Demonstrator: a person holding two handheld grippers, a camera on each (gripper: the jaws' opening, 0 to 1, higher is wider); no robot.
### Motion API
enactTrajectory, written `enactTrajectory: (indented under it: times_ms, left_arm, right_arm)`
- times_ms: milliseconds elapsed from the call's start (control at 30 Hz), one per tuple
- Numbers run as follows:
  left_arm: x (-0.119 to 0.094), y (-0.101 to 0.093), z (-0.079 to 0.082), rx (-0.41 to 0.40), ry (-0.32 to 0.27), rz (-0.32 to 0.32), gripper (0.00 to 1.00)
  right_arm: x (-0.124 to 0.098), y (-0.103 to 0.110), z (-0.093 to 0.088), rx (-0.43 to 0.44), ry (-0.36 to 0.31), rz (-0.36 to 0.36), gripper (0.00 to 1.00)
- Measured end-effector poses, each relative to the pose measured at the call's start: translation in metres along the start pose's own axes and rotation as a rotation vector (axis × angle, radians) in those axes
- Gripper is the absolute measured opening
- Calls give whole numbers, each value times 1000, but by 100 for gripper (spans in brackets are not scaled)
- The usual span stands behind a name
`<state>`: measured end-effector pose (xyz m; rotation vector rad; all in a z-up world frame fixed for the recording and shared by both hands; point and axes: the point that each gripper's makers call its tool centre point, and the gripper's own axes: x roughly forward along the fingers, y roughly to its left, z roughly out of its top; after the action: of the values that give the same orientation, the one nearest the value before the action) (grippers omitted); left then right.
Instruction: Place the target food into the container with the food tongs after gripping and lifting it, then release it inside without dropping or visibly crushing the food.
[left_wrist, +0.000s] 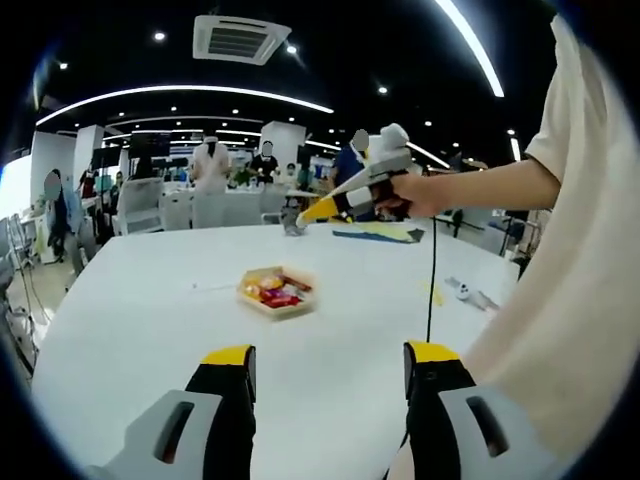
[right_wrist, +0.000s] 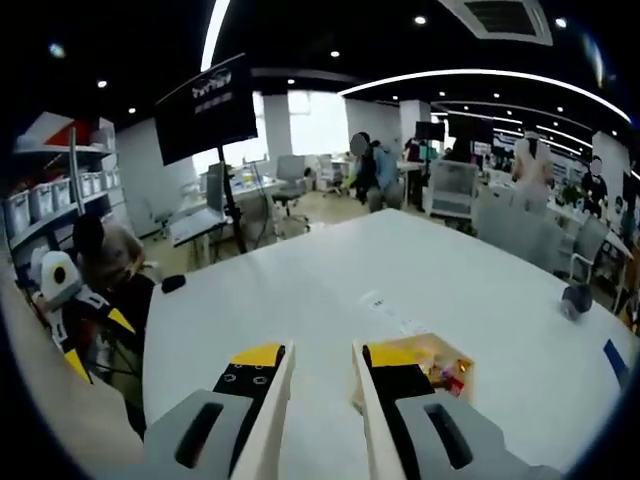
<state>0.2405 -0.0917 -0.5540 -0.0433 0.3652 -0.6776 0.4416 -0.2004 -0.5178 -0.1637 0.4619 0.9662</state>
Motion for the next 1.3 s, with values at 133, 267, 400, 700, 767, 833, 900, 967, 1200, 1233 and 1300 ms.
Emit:
enactTrajectory:
  times_ms: [133, 267, 400, 700, 767, 833, 900, 967, 1200, 1233, 1300]
  left_arm:
    - [0, -3, -1, 2, 6, -7, 59]
    - [-1, -5, -1, 2, 9, -11, 58]
    - [-3, -6, 0, 12, 12, -17, 57]
    - [-4, -9, 5, 37, 13, -30, 54]
    - [-4, -9, 6, 38, 12, -31, 54]
    - [-4, -10, 5, 42, 11, -32, 55]
    - [-5, -11, 5, 41, 11, -31, 54]
    - [-8, -12, 4, 34, 9, -29, 54]
    - [-9, -15, -7, 25, 39, -40, 54]
    - [-6, -16, -9, 26, 50, -48, 55]
    - [-6, -18, -9, 29, 58, -59, 54]
  right_arm:
    - [-1, 7, -4, 11, -6, 11, 31]
    - [-2, 14, -5, 22, -18, 24, 31]
    - [-5, 30, -1, 20, -51, 63, 31]
    - [-12, 55, 7, 37, -110, 122, 27]
    - [-10, 55, -1, -17, -74, 117, 20]
    - [-7, 51, -14, 19, -56, 108, 20]
    - [-8, 52, -16, 29, -59, 108, 20]
    - [-10, 55, -24, 17, -38, 116, 20]
    - [-14, 56, -39, 11, -11, 108, 21]
    - [-16, 56, -52, -50, 47, 100, 21]
    - [-16, 56, -85, -166, 170, 122, 23]
